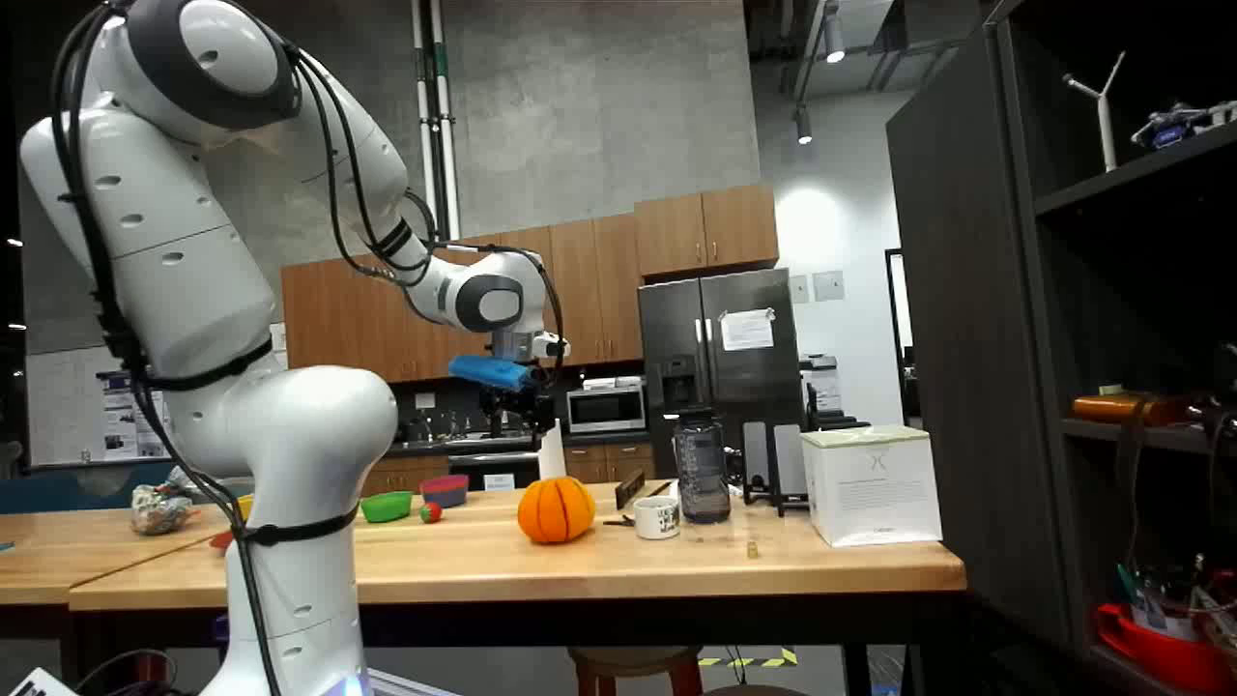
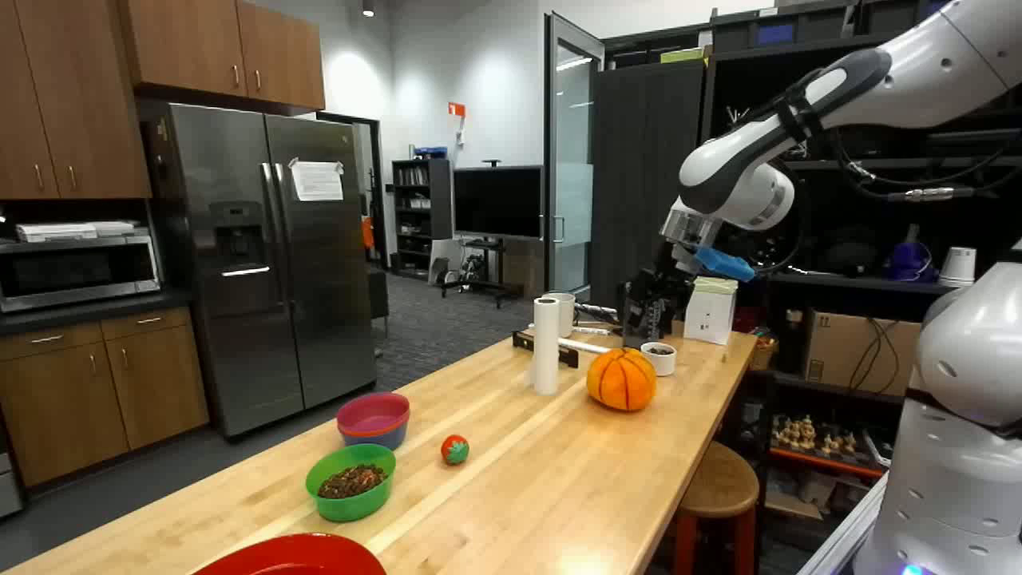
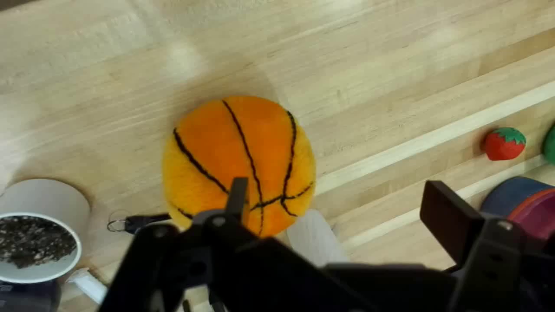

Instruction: Move the orange plush toy to the left.

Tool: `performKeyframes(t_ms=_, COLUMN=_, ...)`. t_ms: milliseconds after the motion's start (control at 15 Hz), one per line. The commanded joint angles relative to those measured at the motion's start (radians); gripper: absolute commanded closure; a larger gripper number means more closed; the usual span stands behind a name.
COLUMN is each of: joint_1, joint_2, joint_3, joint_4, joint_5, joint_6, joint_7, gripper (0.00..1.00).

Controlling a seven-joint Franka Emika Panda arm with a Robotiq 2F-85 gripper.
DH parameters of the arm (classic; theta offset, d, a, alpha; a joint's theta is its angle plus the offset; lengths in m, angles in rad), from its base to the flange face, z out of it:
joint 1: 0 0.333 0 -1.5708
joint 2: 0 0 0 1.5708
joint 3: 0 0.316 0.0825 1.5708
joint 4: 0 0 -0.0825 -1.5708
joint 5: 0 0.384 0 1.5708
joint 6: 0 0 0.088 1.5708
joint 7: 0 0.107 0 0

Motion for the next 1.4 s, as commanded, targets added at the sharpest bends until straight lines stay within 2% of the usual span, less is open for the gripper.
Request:
performKeyframes(t_ms=0, joint_1=-0.016, joint_2=0.001, joint_3=0.016, joint_4=0.002, joint_5=0.010, joint_6=-0.005, joint_7=-0.007, gripper=0.00)
performKeyframes(t_ms=800, joint_1=-0.026, joint_2=0.033, joint_3=0.027, joint_4=0.015, joint_5=-0.012, joint_6=0.005, joint_7=0.001, gripper=0.00)
performKeyframes(t_ms=1333, joint_1=-0.052, joint_2=0.155, joint_3=0.060, joint_4=0.040, joint_5=-0.057, joint_6=0.133, joint_7=0.014, gripper=0.00)
